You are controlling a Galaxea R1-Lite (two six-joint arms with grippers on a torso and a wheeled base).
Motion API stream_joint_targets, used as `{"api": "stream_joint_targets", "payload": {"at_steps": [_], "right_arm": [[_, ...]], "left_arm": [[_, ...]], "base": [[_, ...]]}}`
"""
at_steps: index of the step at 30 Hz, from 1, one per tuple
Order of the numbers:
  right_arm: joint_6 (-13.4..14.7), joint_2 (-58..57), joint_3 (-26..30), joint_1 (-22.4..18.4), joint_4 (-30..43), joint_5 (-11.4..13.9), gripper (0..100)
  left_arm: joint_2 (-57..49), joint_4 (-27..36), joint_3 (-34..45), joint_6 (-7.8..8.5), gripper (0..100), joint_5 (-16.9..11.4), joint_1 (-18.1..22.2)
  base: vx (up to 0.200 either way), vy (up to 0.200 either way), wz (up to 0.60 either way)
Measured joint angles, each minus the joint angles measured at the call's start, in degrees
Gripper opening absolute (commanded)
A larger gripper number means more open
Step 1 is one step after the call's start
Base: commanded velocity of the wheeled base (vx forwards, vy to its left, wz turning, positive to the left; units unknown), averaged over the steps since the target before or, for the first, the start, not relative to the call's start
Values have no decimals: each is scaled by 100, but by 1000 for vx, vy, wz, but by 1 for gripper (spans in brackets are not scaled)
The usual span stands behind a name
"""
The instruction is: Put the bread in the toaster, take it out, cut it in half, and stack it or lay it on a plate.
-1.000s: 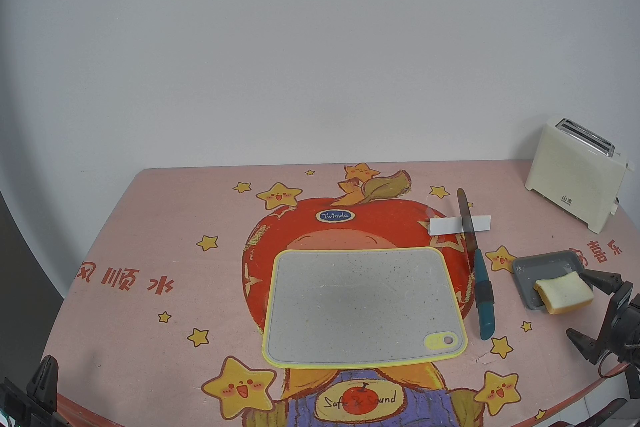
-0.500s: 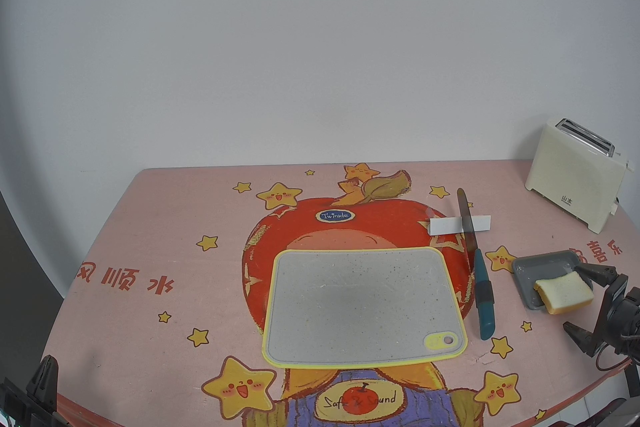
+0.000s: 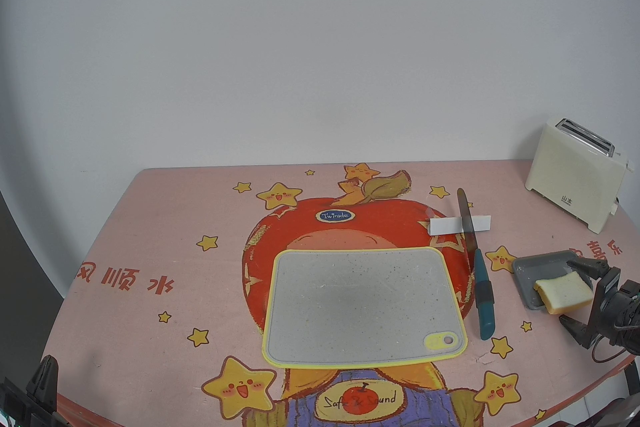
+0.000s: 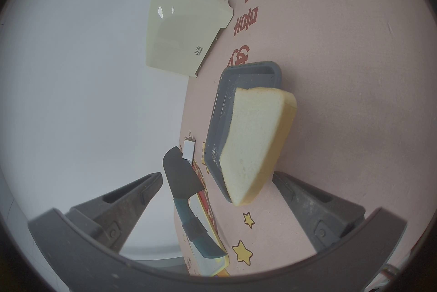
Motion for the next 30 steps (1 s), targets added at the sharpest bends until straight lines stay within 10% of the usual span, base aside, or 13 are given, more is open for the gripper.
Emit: {"api": "stream_joint_targets", "payload": {"at_steps": [30], "right_arm": [[22,66,-26,-79,-352,20,100]], "left_arm": [[0,0,0,1,0,0,-4]], "base": [[0,0,0]]}}
